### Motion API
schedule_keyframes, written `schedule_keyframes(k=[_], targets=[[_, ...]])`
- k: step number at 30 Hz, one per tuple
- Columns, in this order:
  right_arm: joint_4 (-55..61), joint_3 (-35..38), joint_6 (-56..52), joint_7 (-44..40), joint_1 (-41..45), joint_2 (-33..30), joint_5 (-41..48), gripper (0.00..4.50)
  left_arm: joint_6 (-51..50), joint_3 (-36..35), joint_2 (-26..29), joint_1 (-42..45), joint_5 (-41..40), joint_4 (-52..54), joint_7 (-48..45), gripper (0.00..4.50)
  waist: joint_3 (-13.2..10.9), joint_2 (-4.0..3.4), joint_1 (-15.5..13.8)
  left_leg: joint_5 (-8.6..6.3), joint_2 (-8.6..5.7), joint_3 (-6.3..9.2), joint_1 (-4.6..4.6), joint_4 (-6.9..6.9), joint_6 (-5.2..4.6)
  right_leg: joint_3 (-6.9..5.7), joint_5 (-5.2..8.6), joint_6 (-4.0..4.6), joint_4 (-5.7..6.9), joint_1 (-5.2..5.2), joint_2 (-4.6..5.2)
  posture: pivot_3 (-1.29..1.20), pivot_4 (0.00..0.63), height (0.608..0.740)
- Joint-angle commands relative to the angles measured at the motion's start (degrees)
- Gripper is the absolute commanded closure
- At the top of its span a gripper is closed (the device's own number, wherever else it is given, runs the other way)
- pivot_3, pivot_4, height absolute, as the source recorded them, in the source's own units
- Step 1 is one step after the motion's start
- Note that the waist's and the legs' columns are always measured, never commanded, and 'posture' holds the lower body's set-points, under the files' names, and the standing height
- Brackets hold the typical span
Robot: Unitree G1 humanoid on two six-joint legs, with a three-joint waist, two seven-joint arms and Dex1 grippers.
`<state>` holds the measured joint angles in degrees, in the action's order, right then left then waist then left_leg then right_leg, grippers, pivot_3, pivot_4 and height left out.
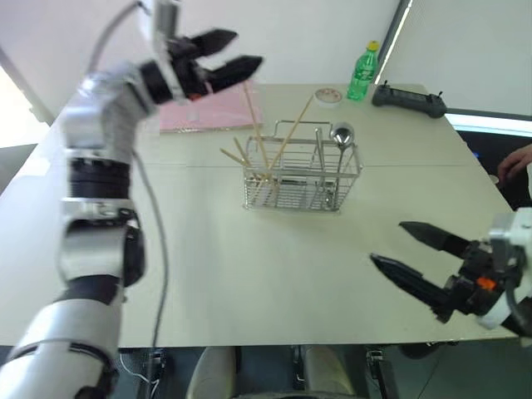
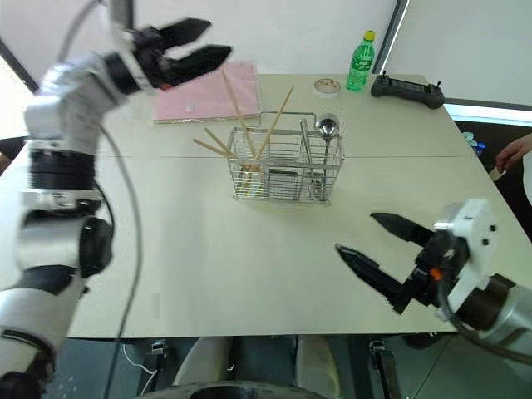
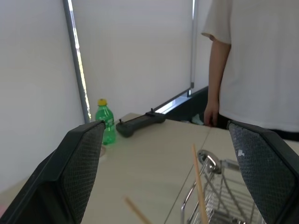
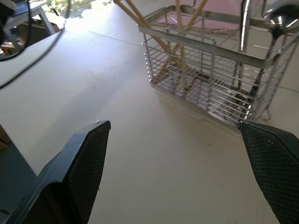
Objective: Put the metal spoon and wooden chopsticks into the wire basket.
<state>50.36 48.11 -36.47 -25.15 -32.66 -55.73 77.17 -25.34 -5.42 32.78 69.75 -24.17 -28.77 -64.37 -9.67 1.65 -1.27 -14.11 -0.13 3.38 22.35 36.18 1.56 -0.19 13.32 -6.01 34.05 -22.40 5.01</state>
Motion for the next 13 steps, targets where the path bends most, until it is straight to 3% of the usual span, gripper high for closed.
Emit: schedule_keyframes(k=[1, 7, 13], targets=[[-4.51, 3.77, -0.98, -2.84, 2.69, -1.85, -0.72, 0.00, 2.64, 2.61, 5.61, 1.51, 2.50, -1.40, -9.19, 0.10, 0.01, -0.02, -0.19, 0.00, -0.01, -0.02, 0.00, 0.01, 0.00, 0.00, 0.00, 0.00, -0.04, 0.02, 0.04, 0.00, 0.150, 0.721], [-9.20, 3.25, -3.51, -6.94, 6.99, -3.39, -3.64, 0.00, 4.93, 5.64, 13.61, -4.46, 4.01, 2.76, -20.44, 0.10, 0.02, -0.06, -0.81, 0.00, 0.04, -0.08, 0.03, -0.03, 0.01, 0.01, -0.01, 0.01, -0.05, -0.07, 0.16, 0.00, 0.150, 0.721], [-13.55, 1.90, -5.32, -10.46, 11.54, -5.09, -7.22, 0.00, 7.65, 7.15, 19.14, -13.15, 7.40, 7.89, -22.93, 0.10, 0.01, -0.08, -0.88, 0.00, 0.07, -0.08, 0.08, -0.04, 0.00, 0.01, 0.00, 0.02, -0.02, -0.14, 0.12, 0.00, 0.150, 0.721]])
